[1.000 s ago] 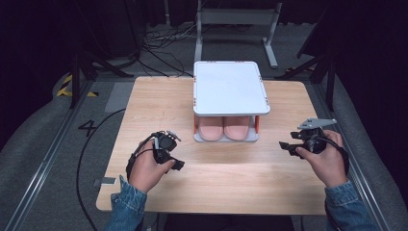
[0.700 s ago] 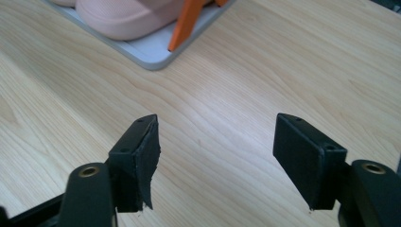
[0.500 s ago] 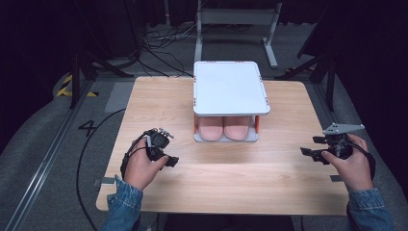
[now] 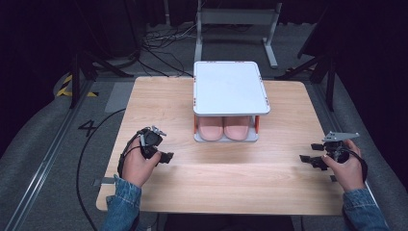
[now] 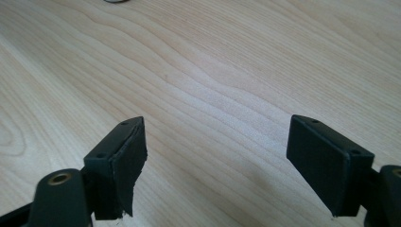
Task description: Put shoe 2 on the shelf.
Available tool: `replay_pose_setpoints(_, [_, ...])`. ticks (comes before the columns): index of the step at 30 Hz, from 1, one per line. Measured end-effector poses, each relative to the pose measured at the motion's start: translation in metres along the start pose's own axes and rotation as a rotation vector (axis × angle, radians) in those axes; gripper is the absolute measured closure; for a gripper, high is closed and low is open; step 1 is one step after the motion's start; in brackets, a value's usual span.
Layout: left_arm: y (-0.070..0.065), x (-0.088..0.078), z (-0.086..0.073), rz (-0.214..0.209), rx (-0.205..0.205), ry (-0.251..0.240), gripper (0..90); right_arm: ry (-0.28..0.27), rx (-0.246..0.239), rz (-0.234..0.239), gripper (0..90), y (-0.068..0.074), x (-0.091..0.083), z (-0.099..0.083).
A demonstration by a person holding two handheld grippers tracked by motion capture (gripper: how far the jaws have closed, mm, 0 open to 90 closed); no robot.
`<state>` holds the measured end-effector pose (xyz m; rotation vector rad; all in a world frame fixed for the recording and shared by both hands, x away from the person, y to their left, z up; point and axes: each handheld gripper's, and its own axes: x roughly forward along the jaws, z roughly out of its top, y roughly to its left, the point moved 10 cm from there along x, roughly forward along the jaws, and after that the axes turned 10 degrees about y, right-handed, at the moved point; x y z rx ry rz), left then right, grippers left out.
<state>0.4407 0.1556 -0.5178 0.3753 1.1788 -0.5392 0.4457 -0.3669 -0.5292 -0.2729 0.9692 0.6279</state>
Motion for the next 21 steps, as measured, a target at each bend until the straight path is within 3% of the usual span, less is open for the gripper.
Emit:
replay_pose_setpoints(5, [0.002,0.004,-0.001,-0.006,-0.008,0.0,19.3,-0.028,-0.044,0.01,19.6,0.003,0.012,0.0])
replay_pose_setpoints(8, [0.005,0.008,-0.001,-0.004,-0.009,-0.018,20.3,-0.012,-0.033,0.009,17.8,0.002,0.024,-0.005])
replay_pose_setpoints(14, [0.002,0.012,0.002,-0.02,-0.014,-0.033,19.2,-0.014,-0.042,-0.013,15.6,0.001,0.027,-0.004])
replay_pose_setpoints(18, [0.0,0.013,0.003,-0.035,-0.011,-0.033,18.9,-0.063,0.029,-0.073,14.1,-0.002,0.031,0.0])
replay_pose_setpoints(21, [-0.002,0.012,0.003,-0.037,-0.008,-0.035,19.0,-0.068,0.038,-0.085,13.7,-0.002,0.032,0.001])
